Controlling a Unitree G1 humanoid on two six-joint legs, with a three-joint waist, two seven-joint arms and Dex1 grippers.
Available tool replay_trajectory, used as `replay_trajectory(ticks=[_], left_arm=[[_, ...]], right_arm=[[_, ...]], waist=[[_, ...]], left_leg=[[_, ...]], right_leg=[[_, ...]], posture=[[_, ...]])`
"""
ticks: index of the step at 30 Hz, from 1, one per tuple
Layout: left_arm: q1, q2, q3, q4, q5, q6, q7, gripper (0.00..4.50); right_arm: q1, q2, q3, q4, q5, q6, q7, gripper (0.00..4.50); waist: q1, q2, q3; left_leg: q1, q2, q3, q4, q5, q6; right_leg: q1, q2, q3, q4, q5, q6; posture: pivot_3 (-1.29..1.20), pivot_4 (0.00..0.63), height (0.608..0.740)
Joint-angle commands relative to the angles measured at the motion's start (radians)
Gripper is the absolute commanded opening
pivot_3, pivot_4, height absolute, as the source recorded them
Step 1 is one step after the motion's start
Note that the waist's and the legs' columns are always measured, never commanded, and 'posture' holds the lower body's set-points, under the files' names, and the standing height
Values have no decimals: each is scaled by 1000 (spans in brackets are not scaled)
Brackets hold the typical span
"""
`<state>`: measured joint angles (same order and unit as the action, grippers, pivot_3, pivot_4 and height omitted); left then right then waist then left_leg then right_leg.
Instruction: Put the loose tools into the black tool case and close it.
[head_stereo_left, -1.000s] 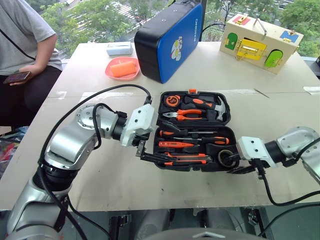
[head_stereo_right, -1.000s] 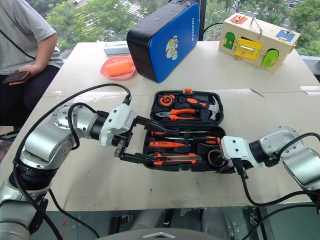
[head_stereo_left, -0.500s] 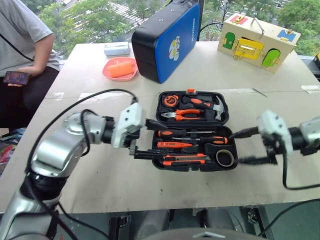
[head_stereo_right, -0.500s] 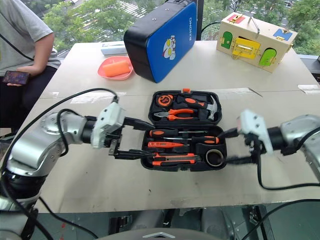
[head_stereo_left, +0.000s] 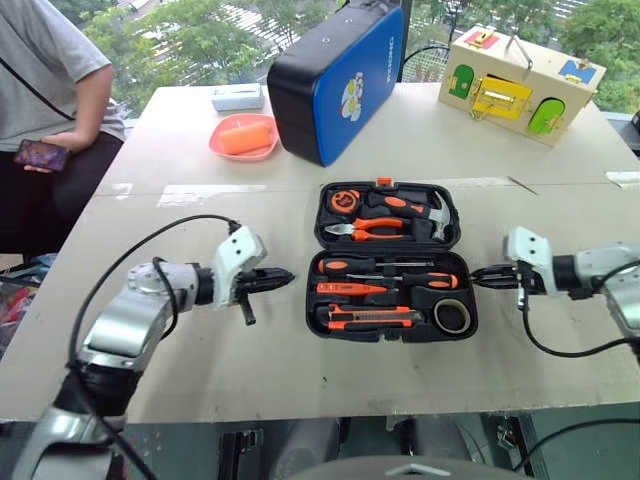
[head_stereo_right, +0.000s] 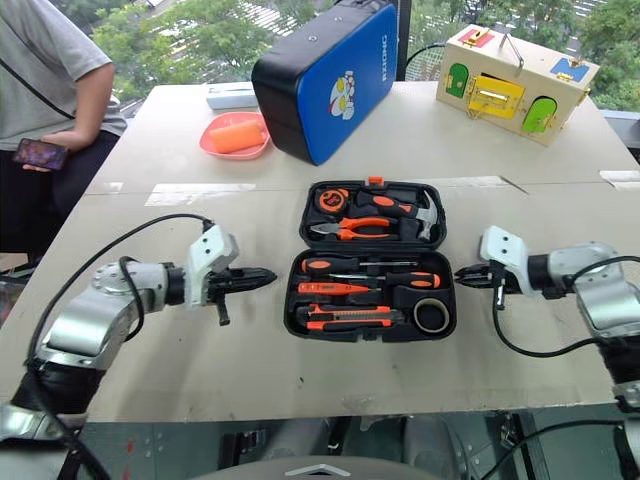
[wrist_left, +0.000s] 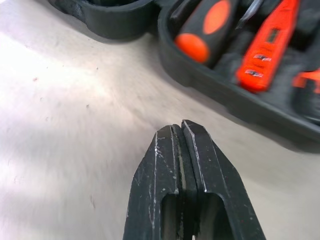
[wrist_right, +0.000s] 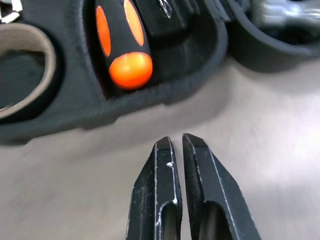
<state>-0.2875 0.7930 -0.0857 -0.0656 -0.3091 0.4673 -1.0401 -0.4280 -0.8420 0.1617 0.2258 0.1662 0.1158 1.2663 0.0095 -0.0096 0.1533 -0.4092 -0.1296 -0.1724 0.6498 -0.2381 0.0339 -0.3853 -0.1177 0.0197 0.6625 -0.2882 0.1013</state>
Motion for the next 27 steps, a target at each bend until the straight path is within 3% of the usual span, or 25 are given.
replay_trajectory(ticks=[1,6,16,27], left_arm=[[-37,-27,-34,10,27,-33,-10,106],[-37,-60,-69,-68,-9,13,-45,106],[98,42,-99,-268,-47,52,-172,106],[189,147,17,-146,-20,-21,-161,106]], right_arm=[[-44,18,22,8,-22,-57,33,0],[-46,26,39,-64,6,-53,112,0],[73,-85,16,-313,65,33,243,0],[109,-150,-25,-214,11,-7,173,0]], waist=[[-3,0,0],[-14,0,0],[-24,1,0],[-24,1,-1]], left_leg=[[-1,0,0,0,0,0],[-6,0,0,1,0,0],[-7,0,0,1,0,0],[-5,0,0,1,0,0]], right_leg=[[-1,0,0,0,0,0],[-6,0,0,1,0,0],[-7,-3,1,1,0,0],[-7,-2,1,2,0,0]], posture=[[0,150,735],[0,150,735],[0,150,735],[0,150,735]])
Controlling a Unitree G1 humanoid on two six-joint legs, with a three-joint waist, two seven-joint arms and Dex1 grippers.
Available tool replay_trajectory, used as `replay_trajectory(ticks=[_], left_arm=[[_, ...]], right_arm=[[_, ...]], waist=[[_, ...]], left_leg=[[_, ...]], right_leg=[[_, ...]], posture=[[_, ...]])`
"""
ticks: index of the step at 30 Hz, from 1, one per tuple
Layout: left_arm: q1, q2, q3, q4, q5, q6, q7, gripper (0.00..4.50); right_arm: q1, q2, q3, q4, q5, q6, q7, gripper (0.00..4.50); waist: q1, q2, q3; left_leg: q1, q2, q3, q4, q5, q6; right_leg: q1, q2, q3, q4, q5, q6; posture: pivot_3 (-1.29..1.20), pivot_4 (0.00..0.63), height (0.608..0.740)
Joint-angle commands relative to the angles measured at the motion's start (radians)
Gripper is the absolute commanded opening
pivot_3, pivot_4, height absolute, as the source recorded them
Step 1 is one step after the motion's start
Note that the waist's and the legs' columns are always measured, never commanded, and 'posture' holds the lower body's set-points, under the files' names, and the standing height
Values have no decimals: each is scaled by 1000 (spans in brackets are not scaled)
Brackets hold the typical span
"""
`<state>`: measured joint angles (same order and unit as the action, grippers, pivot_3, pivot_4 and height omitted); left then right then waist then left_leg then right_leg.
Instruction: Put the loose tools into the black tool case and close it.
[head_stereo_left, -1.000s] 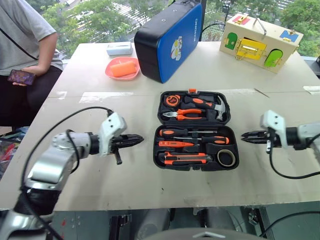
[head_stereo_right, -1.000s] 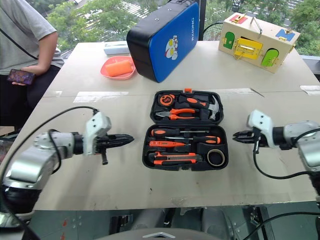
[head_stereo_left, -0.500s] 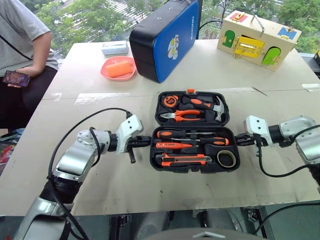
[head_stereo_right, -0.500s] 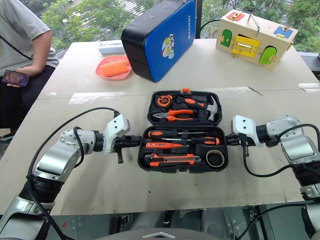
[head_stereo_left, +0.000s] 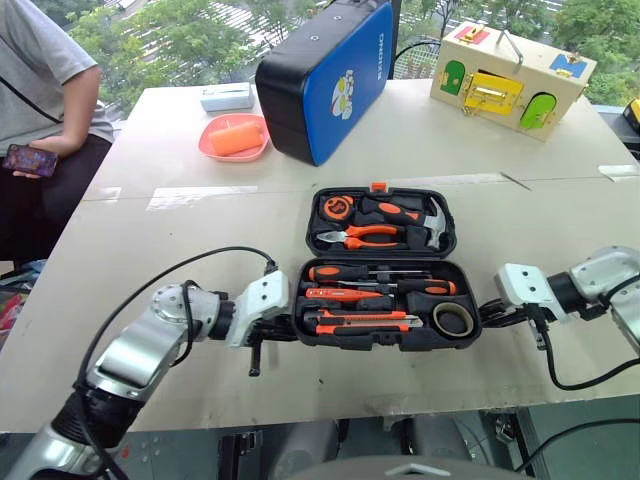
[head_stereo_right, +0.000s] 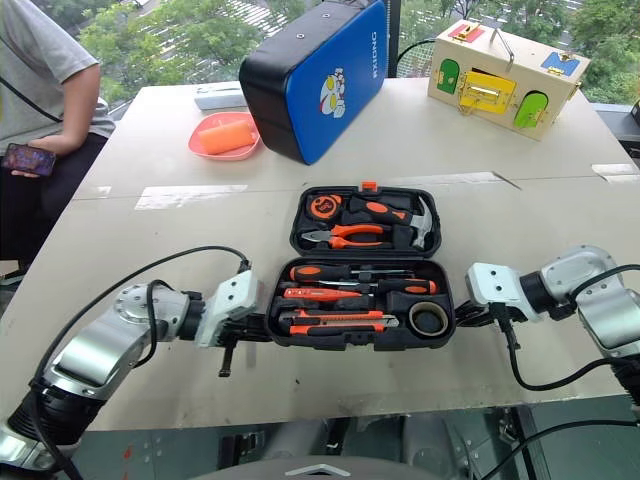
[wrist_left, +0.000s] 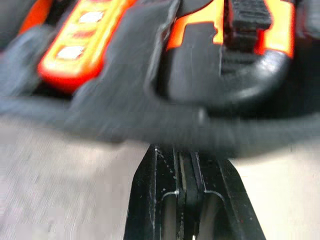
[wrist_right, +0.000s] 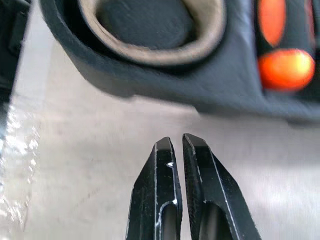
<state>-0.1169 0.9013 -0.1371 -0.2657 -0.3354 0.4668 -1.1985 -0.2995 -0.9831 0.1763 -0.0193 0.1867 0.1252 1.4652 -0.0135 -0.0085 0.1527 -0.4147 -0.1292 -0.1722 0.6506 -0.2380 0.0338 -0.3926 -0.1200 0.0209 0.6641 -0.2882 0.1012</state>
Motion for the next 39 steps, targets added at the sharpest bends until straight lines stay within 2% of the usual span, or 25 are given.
replay_trajectory(ticks=[1,3,10,15,19,32,39], left_arm=[[17,44,82,79,6,-27,-1,106],[1,48,96,120,7,-36,1,106],[-165,-50,100,190,-38,60,70,106],[-203,-109,64,165,-35,91,84,106],[-172,-114,53,87,-77,146,64,106],[-31,-72,43,-78,-83,181,47,106],[23,-31,78,-50,-53,135,50,106]], right_arm=[[-33,-1,-37,51,-17,-18,-40,0],[-62,22,-30,88,-33,-32,-70,0],[-187,126,13,194,-85,-57,-134,0],[-204,150,26,189,-67,-72,-84,0],[-172,131,19,124,-33,-54,-34,0],[-48,51,-3,-38,12,-39,34,0],[-19,13,-13,26,-46,-103,5,0]], waist=[[-1,0,0],[-1,1,0],[6,1,0],[-3,1,0],[-3,1,0],[2,1,0],[1,1,0]], left_leg=[[0,0,0,0,0,0],[0,0,0,0,0,0],[0,0,0,1,0,0],[-1,0,0,1,0,0],[-1,0,0,1,0,0],[-1,0,0,0,0,0],[-1,0,1,1,0,0]], right_leg=[[0,0,0,0,0,0],[0,0,0,0,0,0],[0,3,-1,2,0,0],[0,3,-1,1,0,0],[-1,3,0,1,0,0],[-2,2,1,0,0,0],[-2,0,1,1,0,0]], posture=[[0,150,735],[0,150,735],[0,150,735],[0,150,735],[0,150,735],[0,150,735],[0,150,735]])
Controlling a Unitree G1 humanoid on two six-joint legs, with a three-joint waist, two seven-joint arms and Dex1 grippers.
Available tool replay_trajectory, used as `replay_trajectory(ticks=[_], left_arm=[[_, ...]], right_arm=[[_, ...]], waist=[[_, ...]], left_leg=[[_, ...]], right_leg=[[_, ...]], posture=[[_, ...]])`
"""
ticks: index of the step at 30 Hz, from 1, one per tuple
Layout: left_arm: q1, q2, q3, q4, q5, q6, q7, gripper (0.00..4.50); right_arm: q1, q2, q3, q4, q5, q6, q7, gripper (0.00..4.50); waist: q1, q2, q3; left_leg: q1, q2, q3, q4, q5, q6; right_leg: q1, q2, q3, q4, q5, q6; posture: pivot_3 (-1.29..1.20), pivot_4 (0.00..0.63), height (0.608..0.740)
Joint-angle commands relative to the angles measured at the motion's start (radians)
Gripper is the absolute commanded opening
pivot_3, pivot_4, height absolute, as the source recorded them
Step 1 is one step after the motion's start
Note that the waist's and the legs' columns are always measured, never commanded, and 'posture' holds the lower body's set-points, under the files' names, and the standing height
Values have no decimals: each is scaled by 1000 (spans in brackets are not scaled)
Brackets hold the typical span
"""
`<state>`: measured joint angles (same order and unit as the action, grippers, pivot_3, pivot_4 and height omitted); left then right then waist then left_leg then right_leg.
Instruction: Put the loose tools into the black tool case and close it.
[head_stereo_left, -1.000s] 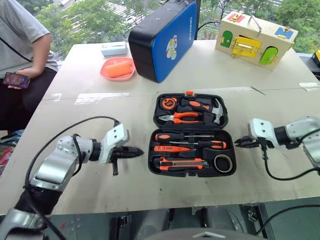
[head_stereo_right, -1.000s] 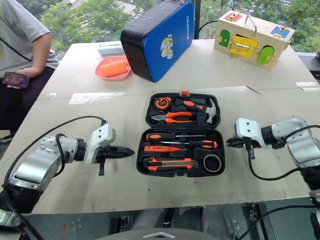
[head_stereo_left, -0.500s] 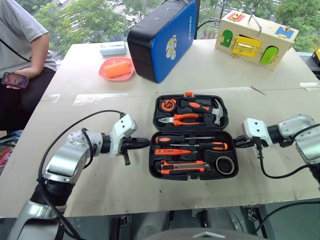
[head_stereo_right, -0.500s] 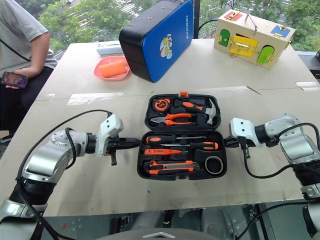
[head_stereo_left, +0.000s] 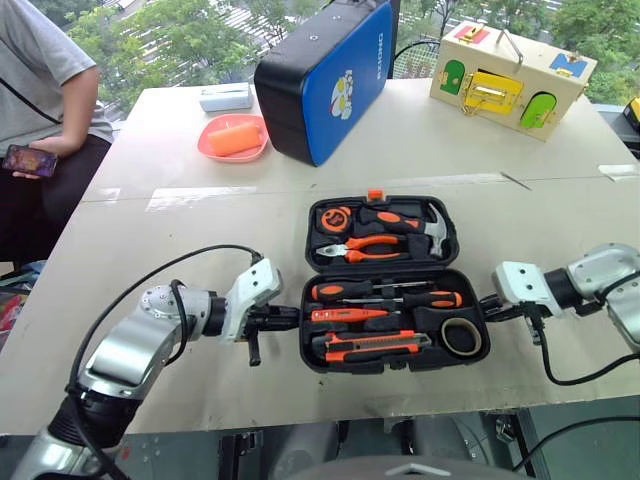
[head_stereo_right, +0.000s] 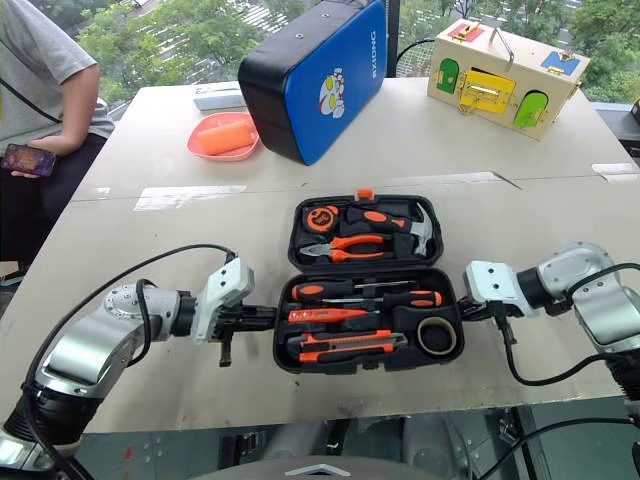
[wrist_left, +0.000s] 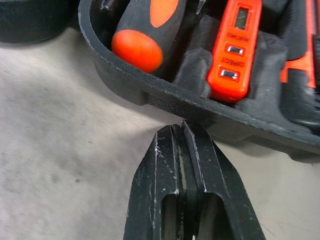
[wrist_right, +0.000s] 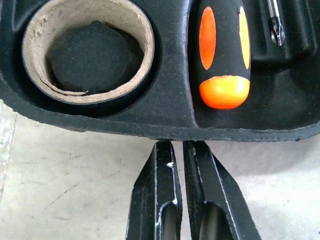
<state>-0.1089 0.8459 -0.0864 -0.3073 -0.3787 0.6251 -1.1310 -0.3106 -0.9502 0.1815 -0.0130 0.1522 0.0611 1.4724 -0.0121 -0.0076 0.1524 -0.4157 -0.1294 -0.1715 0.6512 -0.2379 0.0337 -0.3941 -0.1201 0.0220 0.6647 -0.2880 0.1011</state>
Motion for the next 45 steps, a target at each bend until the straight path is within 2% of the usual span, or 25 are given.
replay_trajectory(ticks=[1,6,15,20,27,37,39,41,42,45], left_arm=[[19,33,41,9,-8,-35,-19,106],[-10,37,73,31,-43,-14,-18,106],[-48,-24,16,-34,-63,27,19,106],[-6,15,-26,-120,-61,34,-14,106],[77,74,-19,-177,-73,24,-38,106],[129,97,37,-154,-65,38,1,106],[138,104,89,-117,-88,64,8,689],[139,110,169,-65,-139,121,16,1214],[132,110,206,-42,-167,153,19,1776],[68,110,303,38,-270,307,46,3080]], right_arm=[[-15,-23,-20,46,-21,-51,-8,0],[-36,-27,-23,79,-3,-73,13,0],[-60,3,-6,27,3,-61,4,0],[-6,-53,-6,-122,43,-52,66,0],[86,-103,-23,-235,75,-17,74,0],[124,-117,-71,-159,-4,-80,-38,0],[145,-149,-113,-142,25,-45,-41,0],[186,-196,-177,-127,94,44,-9,487],[202,-210,-209,-127,139,102,3,818],[173,-205,-286,-132,282,362,-47,2204]], waist=[[0,0,0],[1,0,0],[3,0,0],[7,0,0],[3,1,0],[2,1,0],[3,1,0],[7,1,0],[10,1,0],[11,1,0]], left_leg=[[0,0,0,0,0,0],[1,0,0,0,0,0],[0,0,0,1,0,0],[0,0,0,0,0,0],[0,0,0,-1,0,0],[0,0,0,-1,0,0],[0,0,1,-1,0,0],[0,0,0,-1,0,0],[0,0,0,-1,0,0],[1,0,0,0,0,0]], right_leg=[[0,0,0,0,0,0],[0,1,0,1,0,0],[0,0,0,1,0,0],[0,0,0,1,0,0],[0,-1,0,-1,0,0],[0,0,0,-1,0,0],[0,0,0,-1,0,0],[0,0,0,0,0,0],[0,1,0,0,0,0],[1,1,0,0,0,0]], posture=[[0,150,735],[0,150,735],[0,150,735],[0,150,735],[0,150,735],[0,150,735],[0,150,735],[0,150,735],[0,150,735],[0,150,735]])
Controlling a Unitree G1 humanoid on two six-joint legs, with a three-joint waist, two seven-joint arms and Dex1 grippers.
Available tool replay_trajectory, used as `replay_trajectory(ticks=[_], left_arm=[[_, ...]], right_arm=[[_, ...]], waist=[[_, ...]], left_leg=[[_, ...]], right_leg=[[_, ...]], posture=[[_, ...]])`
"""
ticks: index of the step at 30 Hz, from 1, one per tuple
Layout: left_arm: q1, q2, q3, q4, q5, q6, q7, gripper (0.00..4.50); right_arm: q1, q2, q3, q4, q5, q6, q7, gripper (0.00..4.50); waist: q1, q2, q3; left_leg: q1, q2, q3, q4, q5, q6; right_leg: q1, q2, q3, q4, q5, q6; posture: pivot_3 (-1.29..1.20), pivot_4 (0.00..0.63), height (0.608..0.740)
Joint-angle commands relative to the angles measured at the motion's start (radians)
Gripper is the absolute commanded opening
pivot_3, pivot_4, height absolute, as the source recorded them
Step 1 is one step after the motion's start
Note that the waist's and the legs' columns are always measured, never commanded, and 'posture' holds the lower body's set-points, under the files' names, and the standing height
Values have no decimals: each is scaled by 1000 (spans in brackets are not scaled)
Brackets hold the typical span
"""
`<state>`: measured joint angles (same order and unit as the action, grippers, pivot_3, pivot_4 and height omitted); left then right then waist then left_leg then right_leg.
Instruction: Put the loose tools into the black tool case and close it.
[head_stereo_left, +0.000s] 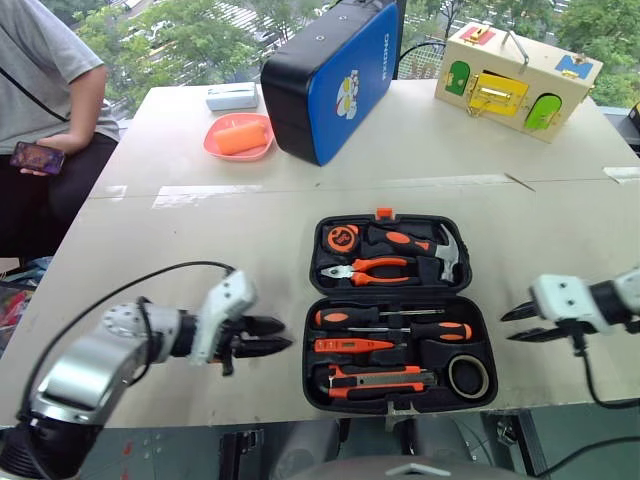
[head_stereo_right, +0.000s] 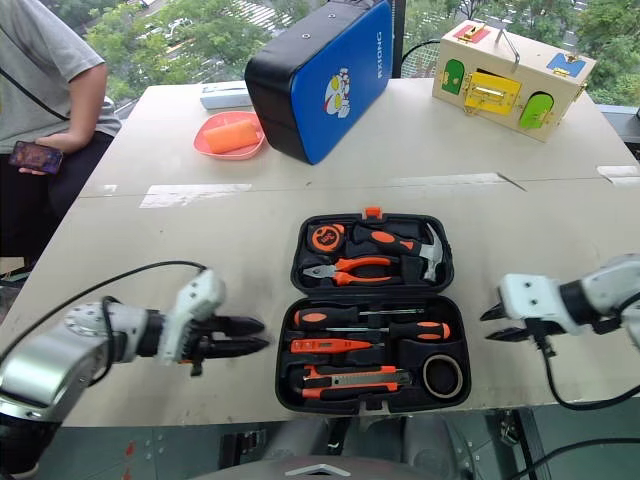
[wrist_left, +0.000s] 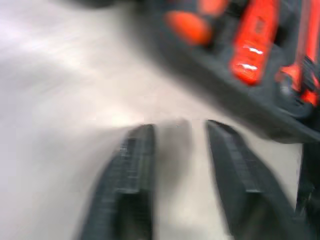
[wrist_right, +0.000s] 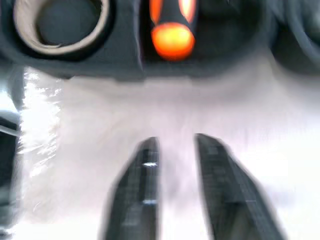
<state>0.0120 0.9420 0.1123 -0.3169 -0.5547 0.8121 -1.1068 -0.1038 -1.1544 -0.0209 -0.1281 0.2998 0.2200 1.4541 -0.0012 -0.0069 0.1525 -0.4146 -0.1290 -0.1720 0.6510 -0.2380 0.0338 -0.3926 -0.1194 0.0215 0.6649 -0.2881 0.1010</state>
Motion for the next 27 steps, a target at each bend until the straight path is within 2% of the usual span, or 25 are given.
replay_trajectory(ticks=[1,2,3,4,5,8,10,15,18,25,27], left_arm=[[-92,8,126,79,-124,179,42,3600],[-156,-15,143,120,-152,263,88,4215],[-218,-44,155,159,-175,340,136,4482],[-263,-65,164,184,-191,399,173,4500],[-321,-106,175,215,-205,465,223,4500],[-467,-235,191,265,-217,610,359,4500],[-512,-288,190,267,-211,658,413,4500],[-564,-369,138,271,-186,684,492,4500],[-562,-382,117,290,-169,654,508,3603],[-525,-384,81,282,-166,629,506,236],[-514,-395,77,271,-169,629,512,77]], right_arm=[[-64,10,-90,-10,166,295,-60,2746],[-104,30,-85,-4,194,393,-105,3394],[-144,52,-76,-1,216,483,-150,3744],[-172,67,-70,-2,231,549,-182,4270],[-210,95,-61,-1,246,621,-223,4456],[-339,215,-48,22,287,843,-378,4456],[-391,270,-52,33,299,936,-444,4456],[-469,377,-52,77,282,1052,-596,4456],[-475,410,-49,90,270,1072,-653,3589],[-458,446,0,64,245,1062,-714,112],[-443,447,7,67,230,1054,-733,15]], waist=[[-2,0,0],[-3,0,0],[-4,0,0],[-4,0,0],[-3,-1,0],[-4,-2,-1],[-8,-3,-1],[-14,-3,-1],[-13,-3,-1],[-14,-5,-4],[-14,-7,-6]], left_leg=[[0,0,0,0,0,0],[1,0,0,0,0,0],[1,0,0,1,0,0],[1,0,0,1,0,0],[0,0,-1,2,0,0],[0,0,-1,3,0,0],[-2,0,-1,5,0,-1],[-2,0,1,4,1,-1],[-2,-1,1,5,1,-1],[-1,-1,2,5,1,-1],[0,-1,2,5,1,-2]], right_leg=[[0,0,0,1,0,0],[0,0,0,1,0,0],[0,0,0,1,0,-1],[1,0,0,1,1,-1],[0,0,-1,3,1,-1],[0,-1,-1,4,1,-1],[-1,-2,-1,7,1,-1],[-3,-2,0,7,1,-1],[-3,-2,1,8,1,-1],[-3,-2,1,9,1,-1],[-3,-2,2,9,1,-1]], posture=[[0,150,735],[0,150,735],[0,150,735],[0,150,735],[0,150,735],[0,150,735],[0,150,735],[0,150,735],[0,150,735],[0,150,735],[0,150,735]])
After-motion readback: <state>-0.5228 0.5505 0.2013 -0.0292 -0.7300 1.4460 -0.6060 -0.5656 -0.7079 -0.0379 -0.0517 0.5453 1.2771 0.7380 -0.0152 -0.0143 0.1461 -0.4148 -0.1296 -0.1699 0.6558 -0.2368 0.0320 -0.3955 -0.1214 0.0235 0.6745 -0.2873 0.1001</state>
